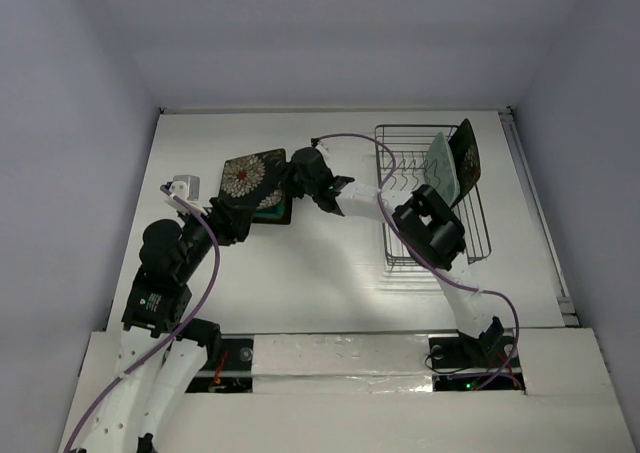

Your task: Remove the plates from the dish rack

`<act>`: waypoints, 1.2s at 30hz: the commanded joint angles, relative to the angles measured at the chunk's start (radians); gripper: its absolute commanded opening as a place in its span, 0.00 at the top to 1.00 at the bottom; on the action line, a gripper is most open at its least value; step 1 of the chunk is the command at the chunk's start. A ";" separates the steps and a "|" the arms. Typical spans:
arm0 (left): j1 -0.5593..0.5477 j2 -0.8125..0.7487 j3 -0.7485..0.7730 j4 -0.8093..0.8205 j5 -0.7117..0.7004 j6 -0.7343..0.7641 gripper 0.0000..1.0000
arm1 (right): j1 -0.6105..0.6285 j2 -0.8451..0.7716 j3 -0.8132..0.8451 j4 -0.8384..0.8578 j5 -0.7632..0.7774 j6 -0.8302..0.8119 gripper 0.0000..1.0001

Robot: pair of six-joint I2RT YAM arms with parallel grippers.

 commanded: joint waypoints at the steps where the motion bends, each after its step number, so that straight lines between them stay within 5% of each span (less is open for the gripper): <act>1: 0.005 -0.003 -0.005 0.054 0.018 -0.007 0.46 | 0.003 -0.042 0.094 0.179 0.022 0.067 1.00; 5: 0.005 -0.001 -0.005 0.055 0.019 -0.006 0.46 | 0.012 -0.030 0.071 0.167 0.019 0.067 0.90; 19: 0.005 0.000 -0.006 0.057 0.022 -0.009 0.47 | 0.022 -0.007 0.058 0.046 -0.007 -0.004 0.27; 28: 0.005 -0.004 -0.009 0.058 0.028 -0.009 0.47 | 0.031 -0.054 0.089 -0.207 0.080 -0.231 0.04; 36: 0.005 -0.015 -0.009 0.058 0.024 -0.009 0.47 | 0.031 -0.071 0.140 -0.396 0.099 -0.434 0.00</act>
